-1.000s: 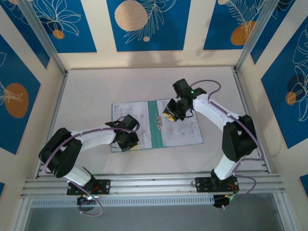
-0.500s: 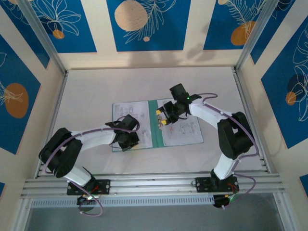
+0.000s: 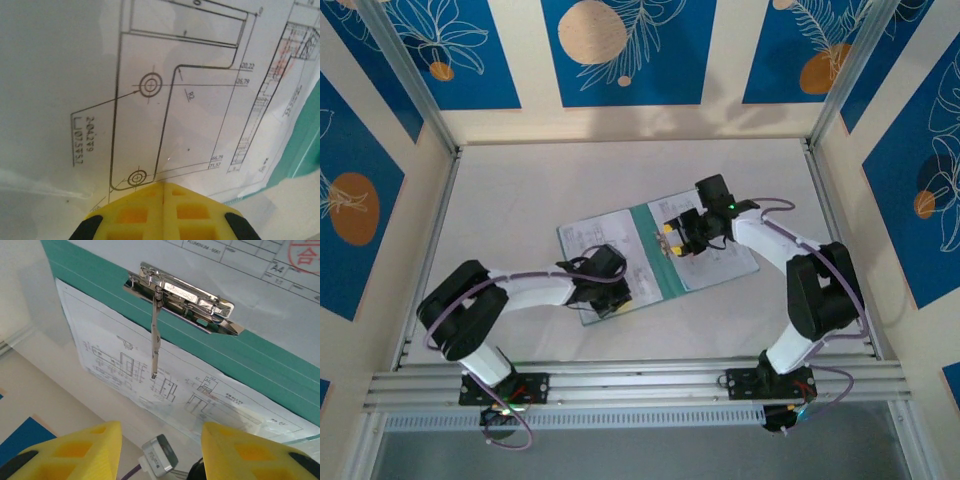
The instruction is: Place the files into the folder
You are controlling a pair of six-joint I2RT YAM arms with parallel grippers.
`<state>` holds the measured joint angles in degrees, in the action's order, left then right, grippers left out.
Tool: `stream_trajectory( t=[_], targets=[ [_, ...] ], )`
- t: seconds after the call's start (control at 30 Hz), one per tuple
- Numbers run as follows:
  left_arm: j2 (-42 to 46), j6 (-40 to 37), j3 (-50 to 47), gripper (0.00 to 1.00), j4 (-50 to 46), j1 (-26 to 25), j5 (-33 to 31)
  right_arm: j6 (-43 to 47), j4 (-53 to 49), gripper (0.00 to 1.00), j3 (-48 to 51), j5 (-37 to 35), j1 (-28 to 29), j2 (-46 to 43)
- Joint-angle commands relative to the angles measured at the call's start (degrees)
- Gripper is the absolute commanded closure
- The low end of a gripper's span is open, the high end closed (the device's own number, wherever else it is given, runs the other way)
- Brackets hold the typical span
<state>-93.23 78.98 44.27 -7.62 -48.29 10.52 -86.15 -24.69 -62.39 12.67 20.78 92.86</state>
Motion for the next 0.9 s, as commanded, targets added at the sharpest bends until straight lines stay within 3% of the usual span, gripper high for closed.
stream_trajectory(
  t=[0.0, 0.33, 0.87],
  targets=[
    [-4.28, 3.02, 1.67, 1.0, 2.06, -2.53, 2.4, 2.78, 0.41, 0.53, 2.28, 1.66, -2.04, -1.81],
    [-10.86, 2.23, 6.85, 1.0, 6.31, -5.63, 4.49, 8.07, 2.74, 0.53, 3.07, 3.51, -4.68, -0.33],
    [-10.66, 1.79, 6.62, 1.0, 5.27, -5.63, 3.64, 10.88, 3.2, 0.57, -3.28, 5.52, -4.23, 7.65]
  ],
)
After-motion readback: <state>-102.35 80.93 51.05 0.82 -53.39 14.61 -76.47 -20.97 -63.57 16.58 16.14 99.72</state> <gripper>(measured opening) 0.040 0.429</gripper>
